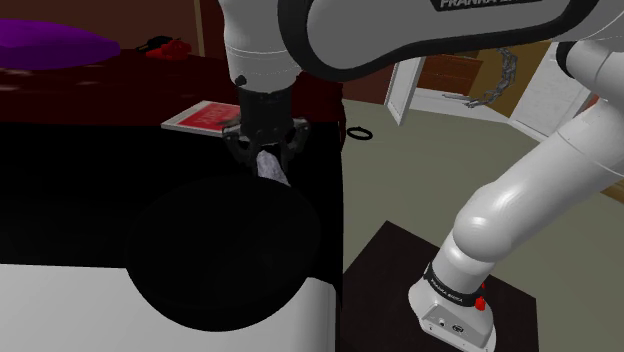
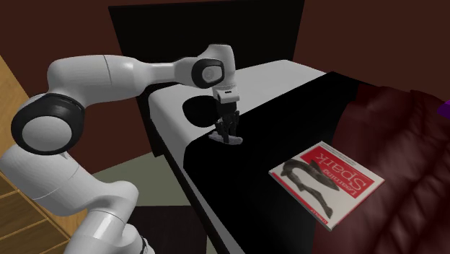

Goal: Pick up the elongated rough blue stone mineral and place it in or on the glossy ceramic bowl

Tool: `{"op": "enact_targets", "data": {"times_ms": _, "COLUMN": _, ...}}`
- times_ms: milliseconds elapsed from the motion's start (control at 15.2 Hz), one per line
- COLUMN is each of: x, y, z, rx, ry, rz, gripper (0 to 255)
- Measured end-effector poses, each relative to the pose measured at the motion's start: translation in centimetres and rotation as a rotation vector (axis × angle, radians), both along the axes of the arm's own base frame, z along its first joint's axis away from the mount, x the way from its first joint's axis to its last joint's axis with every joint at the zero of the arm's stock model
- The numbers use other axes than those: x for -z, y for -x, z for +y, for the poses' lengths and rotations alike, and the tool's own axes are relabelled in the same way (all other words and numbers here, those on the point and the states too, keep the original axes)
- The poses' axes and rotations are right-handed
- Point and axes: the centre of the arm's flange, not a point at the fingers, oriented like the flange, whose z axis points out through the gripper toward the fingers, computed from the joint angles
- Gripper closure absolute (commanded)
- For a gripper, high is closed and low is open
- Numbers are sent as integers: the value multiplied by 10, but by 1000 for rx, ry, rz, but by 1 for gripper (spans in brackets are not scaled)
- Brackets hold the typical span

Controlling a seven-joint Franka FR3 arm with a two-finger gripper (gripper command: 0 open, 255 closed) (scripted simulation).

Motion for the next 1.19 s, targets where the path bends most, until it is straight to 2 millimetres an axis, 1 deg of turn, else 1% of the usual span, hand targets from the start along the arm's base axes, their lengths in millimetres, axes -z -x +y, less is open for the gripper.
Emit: {"op": "enact_targets", "data": {"times_ms": 1188, "x": -95, "y": 0, "z": 1, "rx": 0, "ry": 0, "rz": 0, "gripper": 255}}
